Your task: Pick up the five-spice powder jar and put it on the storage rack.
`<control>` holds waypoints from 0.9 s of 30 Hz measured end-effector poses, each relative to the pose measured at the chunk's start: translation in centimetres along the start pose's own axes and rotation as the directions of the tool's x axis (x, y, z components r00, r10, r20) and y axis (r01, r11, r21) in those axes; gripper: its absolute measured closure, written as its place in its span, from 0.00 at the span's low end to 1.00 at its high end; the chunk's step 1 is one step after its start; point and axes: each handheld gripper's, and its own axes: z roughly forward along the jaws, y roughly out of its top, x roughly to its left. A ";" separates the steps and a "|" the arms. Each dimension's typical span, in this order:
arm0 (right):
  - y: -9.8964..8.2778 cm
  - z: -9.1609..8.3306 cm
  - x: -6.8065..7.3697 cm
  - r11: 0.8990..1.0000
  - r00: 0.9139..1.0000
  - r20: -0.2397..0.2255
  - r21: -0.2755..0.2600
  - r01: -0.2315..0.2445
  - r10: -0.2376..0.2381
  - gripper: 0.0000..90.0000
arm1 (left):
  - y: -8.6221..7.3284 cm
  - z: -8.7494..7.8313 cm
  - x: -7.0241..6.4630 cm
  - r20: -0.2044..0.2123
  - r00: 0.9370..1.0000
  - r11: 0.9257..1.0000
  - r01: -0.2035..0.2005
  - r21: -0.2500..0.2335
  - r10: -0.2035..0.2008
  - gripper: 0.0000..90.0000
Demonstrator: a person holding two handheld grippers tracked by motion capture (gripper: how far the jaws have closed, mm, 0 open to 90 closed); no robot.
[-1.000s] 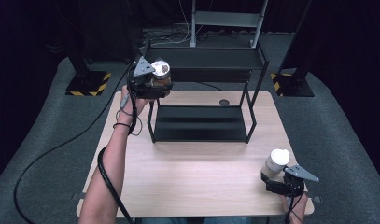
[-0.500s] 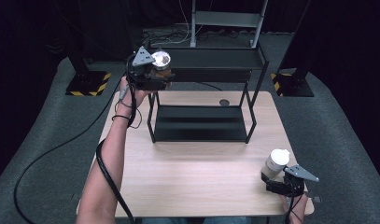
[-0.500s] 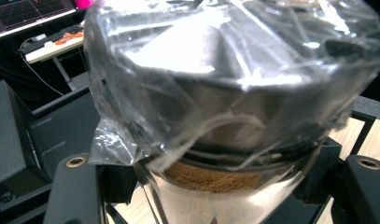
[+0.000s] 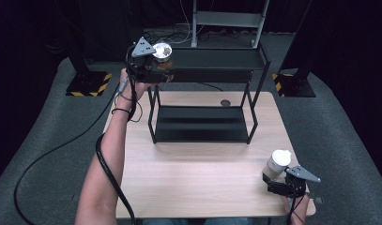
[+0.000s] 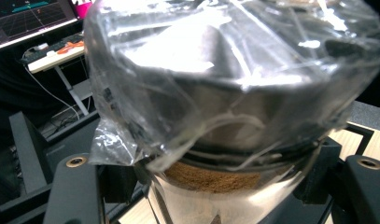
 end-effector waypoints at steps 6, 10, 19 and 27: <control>0.0 0.0 0.0 1.000 1.000 0.000 0.001 -0.002 0.002 0.00 | 0.7 0.2 0.3 0.001 1.000 1.000 -0.003 -0.005 0.003 0.34; 0.0 0.0 0.0 1.000 1.000 0.001 0.001 -0.004 0.004 0.00 | 1.2 0.4 0.5 -0.003 1.000 1.000 -0.006 -0.006 0.006 0.34; 0.0 0.1 0.0 1.000 1.000 0.002 0.001 -0.002 0.002 0.00 | 2.1 1.1 0.8 -0.005 1.000 1.000 -0.012 -0.008 0.012 0.34; 0.0 0.1 0.1 1.000 1.000 0.004 0.002 0.000 0.000 0.00 | 2.3 2.0 1.7 0.002 1.000 1.000 0.013 -0.002 -0.013 0.34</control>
